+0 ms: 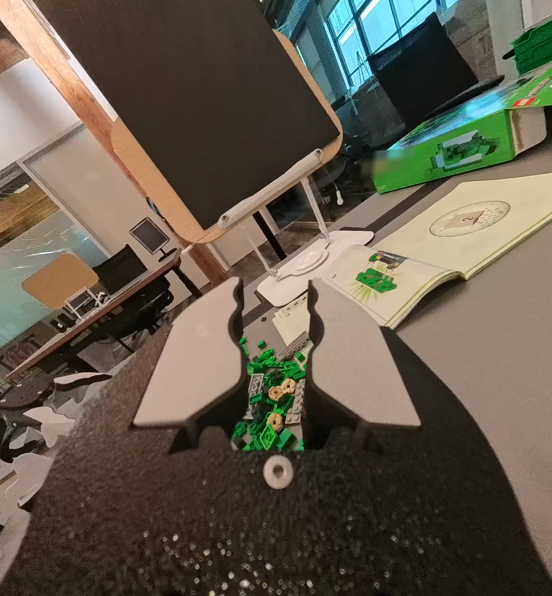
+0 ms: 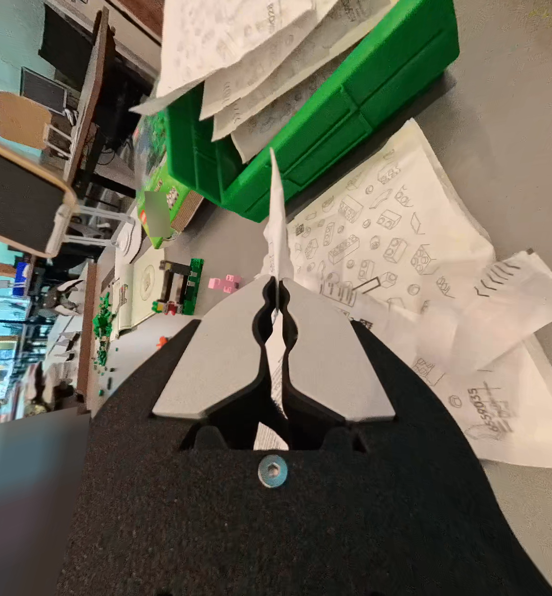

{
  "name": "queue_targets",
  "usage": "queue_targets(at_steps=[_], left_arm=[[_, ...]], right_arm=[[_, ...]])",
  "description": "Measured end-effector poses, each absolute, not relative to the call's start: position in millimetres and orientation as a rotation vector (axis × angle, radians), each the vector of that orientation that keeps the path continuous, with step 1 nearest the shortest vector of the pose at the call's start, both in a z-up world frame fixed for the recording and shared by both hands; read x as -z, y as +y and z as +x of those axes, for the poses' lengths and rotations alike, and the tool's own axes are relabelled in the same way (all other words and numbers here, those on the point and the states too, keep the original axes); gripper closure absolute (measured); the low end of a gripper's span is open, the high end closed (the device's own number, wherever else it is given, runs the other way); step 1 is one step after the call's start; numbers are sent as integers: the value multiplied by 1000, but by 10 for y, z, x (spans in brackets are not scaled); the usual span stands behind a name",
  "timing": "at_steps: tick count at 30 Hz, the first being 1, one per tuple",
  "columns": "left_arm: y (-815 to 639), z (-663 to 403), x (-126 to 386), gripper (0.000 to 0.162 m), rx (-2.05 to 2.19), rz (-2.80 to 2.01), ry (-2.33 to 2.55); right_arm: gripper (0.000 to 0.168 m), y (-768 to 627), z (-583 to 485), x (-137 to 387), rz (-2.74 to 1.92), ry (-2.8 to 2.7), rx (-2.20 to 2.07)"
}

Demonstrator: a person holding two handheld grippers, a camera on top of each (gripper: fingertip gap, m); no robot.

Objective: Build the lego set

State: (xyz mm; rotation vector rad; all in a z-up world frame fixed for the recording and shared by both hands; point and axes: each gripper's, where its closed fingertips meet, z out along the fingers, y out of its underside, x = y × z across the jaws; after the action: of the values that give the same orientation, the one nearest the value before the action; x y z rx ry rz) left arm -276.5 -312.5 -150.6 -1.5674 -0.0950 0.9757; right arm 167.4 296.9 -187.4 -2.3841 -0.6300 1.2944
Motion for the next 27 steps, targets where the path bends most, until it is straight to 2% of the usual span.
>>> queue_targets(at_steps=[6, 8, 10, 14, 18, 24, 27], left_arm=[[-3122, -2780, 1531, 125, -976, -1574, -94], [-3131, -2779, 1519, 125, -974, -1566, -95], [-3142, -2785, 1513, 125, -970, -1562, -98], [-3165, -2799, 1508, 125, -955, -1557, -111], [-3218, -2807, 1470, 125, -963, -1544, -112], [-3463, -2986, 1436, 124, -934, -1505, -257], [-3640, -3117, 1433, 121, -947, -1491, -351]], right_arm=[[167, 3181, 1665, 2135, -2512, -580, -1206], [156, 3201, 1683, 2188, -2542, -619, -1106], [137, 3216, 1703, 2214, -2566, -662, -997], [118, 3291, 1767, 2146, -2546, -730, -763], [90, 3311, 1694, 1795, -2391, -810, -607], [87, 2222, 585, 828, -1723, -1168, -730], [91, 1168, -126, 661, -1434, -1276, -965]])
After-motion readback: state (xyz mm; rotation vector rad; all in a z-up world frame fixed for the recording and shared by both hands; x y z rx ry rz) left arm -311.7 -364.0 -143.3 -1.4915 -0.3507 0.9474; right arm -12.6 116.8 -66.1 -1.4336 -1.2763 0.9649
